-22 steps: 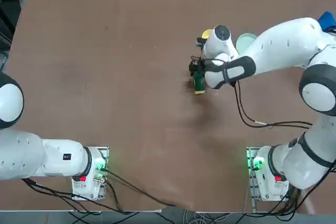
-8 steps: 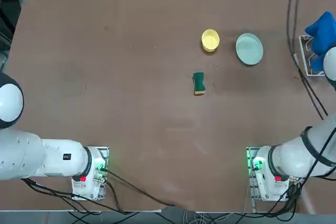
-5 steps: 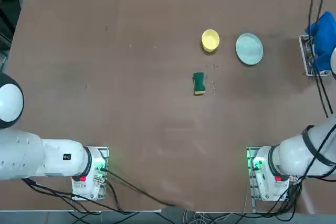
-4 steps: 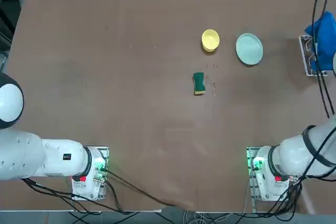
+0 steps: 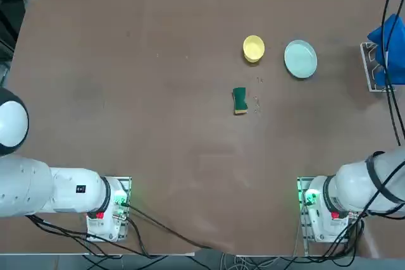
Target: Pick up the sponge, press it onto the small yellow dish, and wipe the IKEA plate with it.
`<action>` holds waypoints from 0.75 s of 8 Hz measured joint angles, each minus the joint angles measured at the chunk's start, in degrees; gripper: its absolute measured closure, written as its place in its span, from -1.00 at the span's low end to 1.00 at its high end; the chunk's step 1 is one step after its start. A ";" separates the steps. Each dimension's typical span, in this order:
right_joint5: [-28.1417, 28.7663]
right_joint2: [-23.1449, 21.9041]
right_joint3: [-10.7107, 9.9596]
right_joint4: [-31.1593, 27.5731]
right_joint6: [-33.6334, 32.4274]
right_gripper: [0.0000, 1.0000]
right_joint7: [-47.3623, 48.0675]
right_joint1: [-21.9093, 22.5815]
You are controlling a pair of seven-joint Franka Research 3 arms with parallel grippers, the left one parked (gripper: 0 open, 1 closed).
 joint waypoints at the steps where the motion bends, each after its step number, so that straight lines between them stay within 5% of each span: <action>1: 0.43 -0.14 0.46 -1.15 1.15 -1.00 0.18 0.07; 6: 0.61 -0.37 1.04 -1.93 1.82 -1.00 0.21 0.44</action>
